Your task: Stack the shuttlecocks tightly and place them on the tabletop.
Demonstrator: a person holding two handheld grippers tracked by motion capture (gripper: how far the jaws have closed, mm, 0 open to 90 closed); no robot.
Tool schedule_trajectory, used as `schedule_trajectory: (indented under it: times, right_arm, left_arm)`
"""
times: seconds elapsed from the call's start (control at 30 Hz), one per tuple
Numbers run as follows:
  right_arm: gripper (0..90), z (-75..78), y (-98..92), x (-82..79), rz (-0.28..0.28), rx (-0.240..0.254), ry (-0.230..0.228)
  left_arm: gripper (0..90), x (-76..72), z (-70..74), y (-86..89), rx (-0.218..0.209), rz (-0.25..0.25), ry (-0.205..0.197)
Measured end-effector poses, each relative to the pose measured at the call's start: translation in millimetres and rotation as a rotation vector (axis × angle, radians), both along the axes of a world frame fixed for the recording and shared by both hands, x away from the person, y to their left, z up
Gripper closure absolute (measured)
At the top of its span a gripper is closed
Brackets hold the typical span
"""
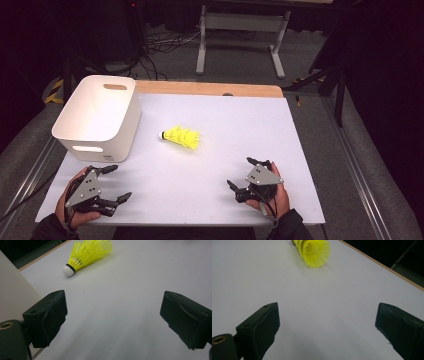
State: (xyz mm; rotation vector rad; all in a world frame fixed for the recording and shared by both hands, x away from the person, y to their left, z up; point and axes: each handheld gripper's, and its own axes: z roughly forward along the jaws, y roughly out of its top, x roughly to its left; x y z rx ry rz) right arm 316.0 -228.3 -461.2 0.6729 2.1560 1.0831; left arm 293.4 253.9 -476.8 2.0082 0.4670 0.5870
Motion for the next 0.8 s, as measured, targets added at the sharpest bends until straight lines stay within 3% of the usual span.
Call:
schedule_trajectory:
  times: [0.3,0.8]
  right_arm:
    - [6.7,-3.1,-7.8,-0.5,-0.032,0.009,0.009]
    - [6.4,-3.2,-0.4,0.5,-0.008,0.007,0.01]
  left_arm:
    - [8.1,3.5,-0.5,1.2,-0.025,-0.007,0.011]
    - [7.7,4.2,-0.1,1.0,-0.027,-0.018,0.015]
